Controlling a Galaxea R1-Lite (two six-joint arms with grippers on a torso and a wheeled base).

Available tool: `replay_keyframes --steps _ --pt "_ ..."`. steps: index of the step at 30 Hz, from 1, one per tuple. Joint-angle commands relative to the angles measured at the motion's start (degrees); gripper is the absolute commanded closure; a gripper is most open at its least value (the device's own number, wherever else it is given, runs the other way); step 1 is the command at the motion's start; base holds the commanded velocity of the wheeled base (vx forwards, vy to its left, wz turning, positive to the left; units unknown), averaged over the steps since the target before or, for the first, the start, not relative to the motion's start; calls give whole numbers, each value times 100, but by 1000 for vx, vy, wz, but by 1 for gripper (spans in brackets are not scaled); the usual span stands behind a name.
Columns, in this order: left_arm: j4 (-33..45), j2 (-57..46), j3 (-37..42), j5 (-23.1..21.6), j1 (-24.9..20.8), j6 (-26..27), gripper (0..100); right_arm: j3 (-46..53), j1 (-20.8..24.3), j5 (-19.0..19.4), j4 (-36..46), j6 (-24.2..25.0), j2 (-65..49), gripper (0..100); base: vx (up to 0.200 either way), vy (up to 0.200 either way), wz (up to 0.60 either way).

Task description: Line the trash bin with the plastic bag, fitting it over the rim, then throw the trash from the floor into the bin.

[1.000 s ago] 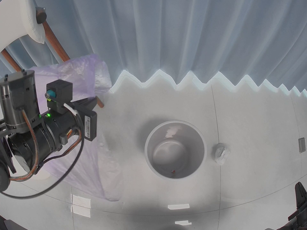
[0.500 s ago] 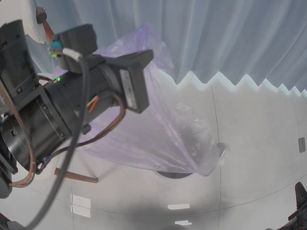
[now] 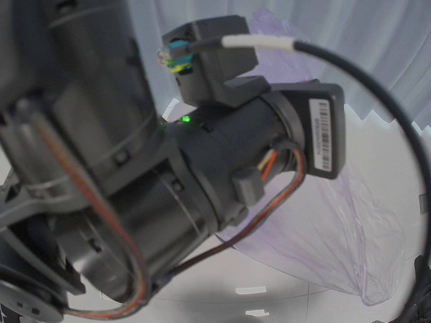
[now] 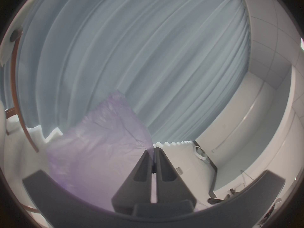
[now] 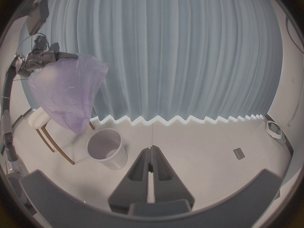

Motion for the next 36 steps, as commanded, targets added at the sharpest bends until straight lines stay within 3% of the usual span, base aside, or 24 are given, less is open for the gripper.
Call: replay_keyframes --steps 1,8,13,15,18,28,36 --pt "158 261 118 17 831 -278 100 101 4 -27 -3 9 -88 100 0 0 0" --pt "193 428 663 -282 1798 -700 100 101 -5 -27 -3 9 -88 100 0 0 0" --pt "220 630 689 -317 1859 -1430 100 101 -5 -27 -3 9 -88 100 0 0 0" --pt "220 630 689 -308 1850 -1447 100 101 -5 -27 -3 9 -88 100 0 0 0" --pt "246 604 856 -264 1675 -1570 100 101 -5 -27 -3 9 -88 100 0 0 0" --pt "545 -662 2359 70 66 -1597 100 101 -5 -36 -3 9 -88 100 0 0 0" --pt "519 -565 2509 61 -364 -1825 100 101 -5 -36 -3 9 -88 100 0 0 0"
